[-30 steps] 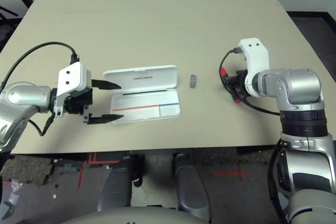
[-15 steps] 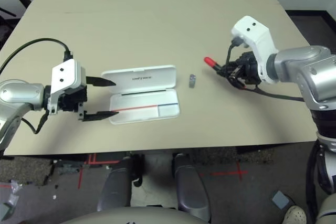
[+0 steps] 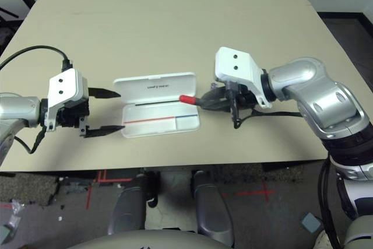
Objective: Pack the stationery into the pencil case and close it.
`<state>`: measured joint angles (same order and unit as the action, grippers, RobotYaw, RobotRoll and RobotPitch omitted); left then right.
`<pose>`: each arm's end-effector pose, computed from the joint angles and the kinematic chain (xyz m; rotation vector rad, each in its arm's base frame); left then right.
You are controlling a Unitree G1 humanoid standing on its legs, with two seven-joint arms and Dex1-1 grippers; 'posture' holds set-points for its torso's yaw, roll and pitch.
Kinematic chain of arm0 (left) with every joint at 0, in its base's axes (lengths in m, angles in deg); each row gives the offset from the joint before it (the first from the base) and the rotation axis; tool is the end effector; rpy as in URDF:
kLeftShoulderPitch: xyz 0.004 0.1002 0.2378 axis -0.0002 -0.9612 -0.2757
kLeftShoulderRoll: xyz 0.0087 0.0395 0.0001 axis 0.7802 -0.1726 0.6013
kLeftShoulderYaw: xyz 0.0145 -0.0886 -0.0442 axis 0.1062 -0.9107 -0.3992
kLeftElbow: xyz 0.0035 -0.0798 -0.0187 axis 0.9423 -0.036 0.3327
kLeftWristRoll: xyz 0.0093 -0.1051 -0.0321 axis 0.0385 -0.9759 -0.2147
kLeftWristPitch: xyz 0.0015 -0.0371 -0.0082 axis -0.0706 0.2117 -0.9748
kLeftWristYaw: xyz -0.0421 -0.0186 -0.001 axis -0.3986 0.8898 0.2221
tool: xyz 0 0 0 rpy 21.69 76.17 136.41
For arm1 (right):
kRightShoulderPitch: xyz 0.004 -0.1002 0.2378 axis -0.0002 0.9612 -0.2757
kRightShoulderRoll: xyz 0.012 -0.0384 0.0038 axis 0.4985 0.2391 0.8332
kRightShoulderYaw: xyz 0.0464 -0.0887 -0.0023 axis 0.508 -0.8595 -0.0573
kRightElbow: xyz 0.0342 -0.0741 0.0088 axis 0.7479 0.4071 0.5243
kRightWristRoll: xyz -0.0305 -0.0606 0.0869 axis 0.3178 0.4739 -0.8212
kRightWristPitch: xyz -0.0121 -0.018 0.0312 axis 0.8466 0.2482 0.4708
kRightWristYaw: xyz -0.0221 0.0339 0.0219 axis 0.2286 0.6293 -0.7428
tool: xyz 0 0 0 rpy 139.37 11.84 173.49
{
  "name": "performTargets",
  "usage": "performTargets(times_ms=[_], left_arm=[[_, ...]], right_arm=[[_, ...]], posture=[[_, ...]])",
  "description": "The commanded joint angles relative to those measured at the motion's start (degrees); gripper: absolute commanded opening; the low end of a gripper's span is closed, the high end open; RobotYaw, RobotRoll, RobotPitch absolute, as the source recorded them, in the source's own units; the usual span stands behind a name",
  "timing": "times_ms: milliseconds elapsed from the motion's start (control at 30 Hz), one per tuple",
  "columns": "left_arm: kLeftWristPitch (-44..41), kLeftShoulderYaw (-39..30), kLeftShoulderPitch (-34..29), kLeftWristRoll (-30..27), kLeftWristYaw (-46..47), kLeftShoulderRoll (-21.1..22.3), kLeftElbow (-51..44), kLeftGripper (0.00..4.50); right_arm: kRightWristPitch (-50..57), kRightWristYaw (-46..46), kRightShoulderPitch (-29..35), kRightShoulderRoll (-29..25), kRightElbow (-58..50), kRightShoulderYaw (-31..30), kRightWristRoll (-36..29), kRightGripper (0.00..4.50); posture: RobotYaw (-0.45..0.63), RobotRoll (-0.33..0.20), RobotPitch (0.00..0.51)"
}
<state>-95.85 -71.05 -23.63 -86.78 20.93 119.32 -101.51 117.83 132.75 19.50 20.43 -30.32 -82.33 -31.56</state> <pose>0.2279 0.2358 0.2159 0.6688 0.2260 -1.1325 0.2640 -0.1742 0.2471 -0.7037 0.2851 1.3907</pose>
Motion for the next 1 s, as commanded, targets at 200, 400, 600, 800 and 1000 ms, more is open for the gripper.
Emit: performTargets(times_ms=[200,400,600,800,1000], left_arm=[[-0.4,0.4,-0.8,0.3,1.0,0.0,-1.2,4.50],[-0.7,-0.2,-1.8,0.3,1.5,0.6,-1.6,4.50],[-1.0,-0.5,-2.2,0.3,1.7,1.0,-2.0,4.50],[-0.7,-0.4,-2.3,0.5,2.0,0.9,-2.0,4.50],[-0.3,-0.6,-2.6,0.5,2.2,0.7,-1.7,4.50]], right_arm=[[-3.4,0.3,-3.7,5.1,0.3,-8.3,6.9,0.47],[-9.9,-1.2,-5.9,9.8,5.1,-12.6,14.7,0.47],[-14.6,-3.1,-6.6,15.0,9.1,-15.3,20.8,0.47],[-16.1,-4.4,-6.4,17.8,11.0,-16.6,25.6,0.47],[-16.0,-4.7,-6.4,19.2,11.9,-14.0,25.4,2.31]], posture=[[0.05,0.000,0.212],[0.07,0.000,0.210],[0.08,0.000,0.212],[0.07,0.000,0.212],[0.07,0.000,0.207]])
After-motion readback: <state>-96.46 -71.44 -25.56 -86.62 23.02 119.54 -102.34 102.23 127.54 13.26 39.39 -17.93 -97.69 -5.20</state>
